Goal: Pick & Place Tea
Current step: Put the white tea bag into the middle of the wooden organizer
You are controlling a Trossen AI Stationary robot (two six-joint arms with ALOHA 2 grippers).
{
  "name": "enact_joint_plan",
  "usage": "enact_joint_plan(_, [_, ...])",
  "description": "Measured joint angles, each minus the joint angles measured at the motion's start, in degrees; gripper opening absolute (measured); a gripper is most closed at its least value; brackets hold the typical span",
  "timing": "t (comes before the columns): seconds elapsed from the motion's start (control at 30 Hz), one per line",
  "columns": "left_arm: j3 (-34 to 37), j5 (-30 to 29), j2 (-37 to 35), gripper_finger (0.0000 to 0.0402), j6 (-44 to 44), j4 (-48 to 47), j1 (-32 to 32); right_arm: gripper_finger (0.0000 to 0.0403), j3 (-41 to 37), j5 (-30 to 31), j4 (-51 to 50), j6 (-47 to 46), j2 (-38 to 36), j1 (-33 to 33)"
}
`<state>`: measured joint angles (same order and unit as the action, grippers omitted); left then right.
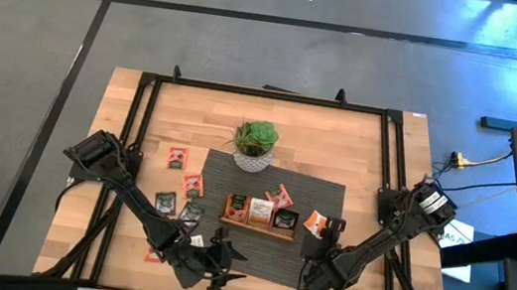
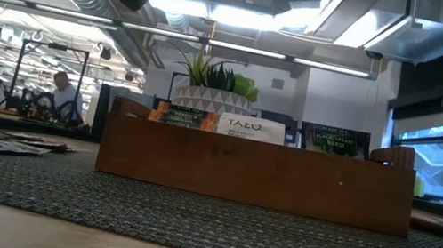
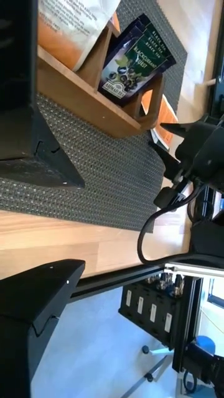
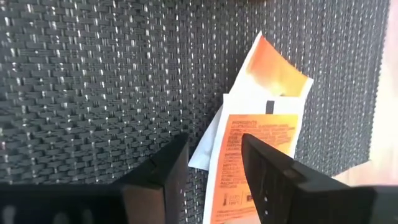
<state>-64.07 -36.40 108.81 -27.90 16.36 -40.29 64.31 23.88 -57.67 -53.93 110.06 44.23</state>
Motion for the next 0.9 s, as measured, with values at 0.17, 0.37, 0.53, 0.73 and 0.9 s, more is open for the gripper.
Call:
enact_joint_plan(0.17, [0.0, 0.0, 0.0, 0.019, 0.2, -0.3, -0.1, 0.0154, 0.0, -0.4, 0.0, -2.7, 0.0, -0.7])
enact_joint_plan(0.37, [0.0, 0.0, 0.0, 0.0191, 0.1, -0.7, -0.2, 0.0154, 1.6, -1.3, 2.0, -2.8, 0.0, -0.9])
enact_joint_plan(0.53, [0.0, 0.0, 0.0, 0.0189, 0.0, -1.0, -0.2, 0.0154, 1.9, -1.4, 5.7, -2.7, 0.0, -0.9])
enact_joint_plan(0.73, [0.0, 0.0, 0.0, 0.0191, 0.1, -1.1, -0.3, 0.0154, 1.9, -1.3, 4.1, -1.6, 0.0, -0.9])
enact_joint_plan(0.9, [0.0, 0.0, 0.0, 0.019, -0.8, -1.4, -0.3, 0.0154, 3.6, 6.0, 1.4, -5.1, 0.0, -0.8])
